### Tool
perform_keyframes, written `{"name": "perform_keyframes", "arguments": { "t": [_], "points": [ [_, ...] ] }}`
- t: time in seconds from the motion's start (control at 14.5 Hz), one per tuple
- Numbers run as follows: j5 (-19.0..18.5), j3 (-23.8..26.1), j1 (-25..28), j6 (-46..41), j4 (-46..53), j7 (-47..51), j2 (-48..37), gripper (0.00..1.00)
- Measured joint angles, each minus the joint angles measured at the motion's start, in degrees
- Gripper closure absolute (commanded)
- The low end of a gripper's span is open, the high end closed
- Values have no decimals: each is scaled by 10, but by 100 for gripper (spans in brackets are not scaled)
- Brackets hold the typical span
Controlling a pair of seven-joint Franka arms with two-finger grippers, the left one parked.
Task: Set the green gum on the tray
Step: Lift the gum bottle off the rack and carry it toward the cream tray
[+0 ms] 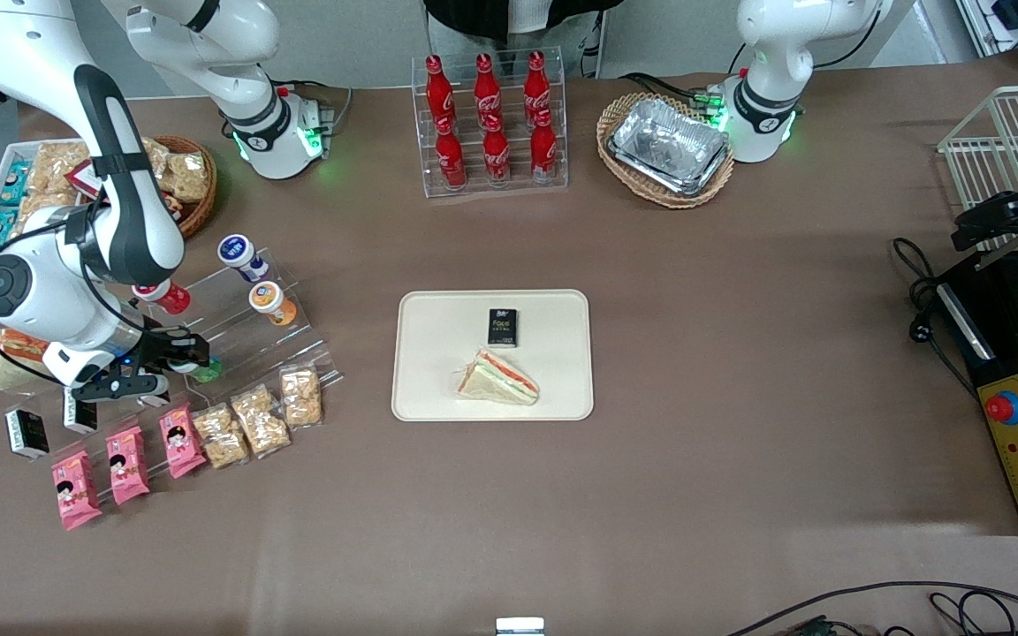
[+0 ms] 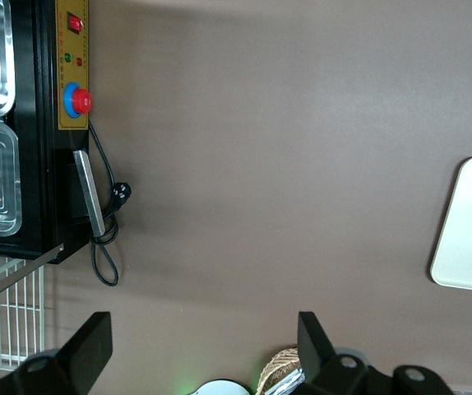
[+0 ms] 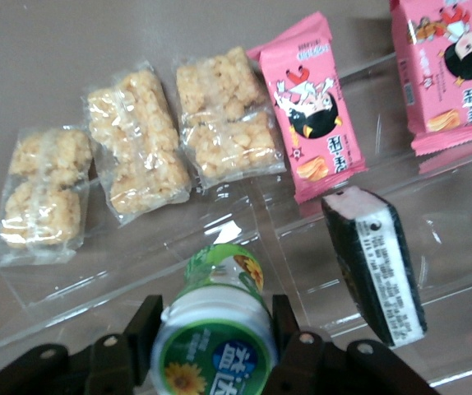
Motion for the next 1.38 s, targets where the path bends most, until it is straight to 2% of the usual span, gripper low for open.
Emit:
{"name": "perform_keyframes", "arguments": {
  "t": [0.28, 0.69, 0.83, 1.03, 1.24, 1.38],
  "points": [
    [0, 1, 0, -34, 26, -5, -43, 60],
    [0, 21, 1, -272, 138, -23, -155, 60],
    [0, 64, 1, -301, 154, 22, -180, 60],
    [0, 159, 5, -315, 156, 150, -195, 60],
    [1, 241, 8, -310, 151, 271, -180, 60],
    [1, 278, 9, -279, 141, 325, -155, 61]
  ]
}}
